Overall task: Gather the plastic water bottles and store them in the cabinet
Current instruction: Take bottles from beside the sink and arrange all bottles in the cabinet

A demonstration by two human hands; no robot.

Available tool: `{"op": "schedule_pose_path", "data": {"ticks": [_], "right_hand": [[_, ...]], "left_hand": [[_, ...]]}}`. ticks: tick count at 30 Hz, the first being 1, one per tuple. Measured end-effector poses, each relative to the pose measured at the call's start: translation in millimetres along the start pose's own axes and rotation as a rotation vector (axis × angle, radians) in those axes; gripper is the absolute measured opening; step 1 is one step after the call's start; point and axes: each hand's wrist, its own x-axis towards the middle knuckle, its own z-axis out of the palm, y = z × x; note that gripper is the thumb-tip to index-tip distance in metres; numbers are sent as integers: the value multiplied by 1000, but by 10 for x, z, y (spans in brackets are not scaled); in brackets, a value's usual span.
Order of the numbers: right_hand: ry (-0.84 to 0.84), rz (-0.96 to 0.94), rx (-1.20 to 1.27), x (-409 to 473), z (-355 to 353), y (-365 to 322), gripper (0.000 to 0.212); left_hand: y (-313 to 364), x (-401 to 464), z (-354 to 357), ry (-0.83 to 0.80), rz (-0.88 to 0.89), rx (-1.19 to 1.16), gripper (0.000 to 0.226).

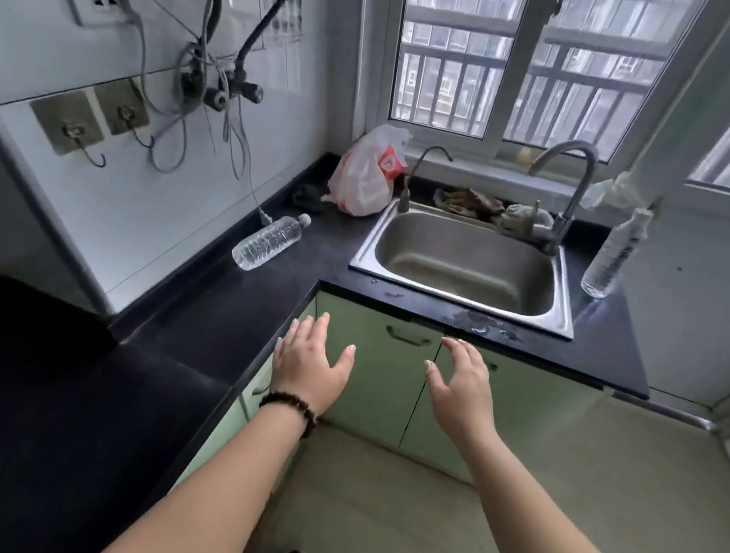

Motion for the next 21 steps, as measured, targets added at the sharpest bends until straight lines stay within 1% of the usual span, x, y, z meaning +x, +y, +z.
{"op": "schedule_pose_path", "data": {"ticks": [4, 10, 16, 18, 21], "right_hand": [[-10, 3, -15, 600, 222, -80, 51], [-21, 12, -41, 1643, 716, -320, 52], [-68, 11, -60, 2487, 1278, -629, 47], [-83, 23, -69, 2656, 1416, -681, 47], [-95, 45, -90, 2822, 1560, -671, 47]], "left_hand": [[-89, 667, 70, -11, -18, -5, 70], [-384, 1868, 71, 23, -29, 12, 71], [-843, 3109, -36, 96, -82, 181, 77], [-965, 3452, -47, 68, -130, 236, 82], [-1160, 3817, 31, -29, -192, 333, 95]]}}
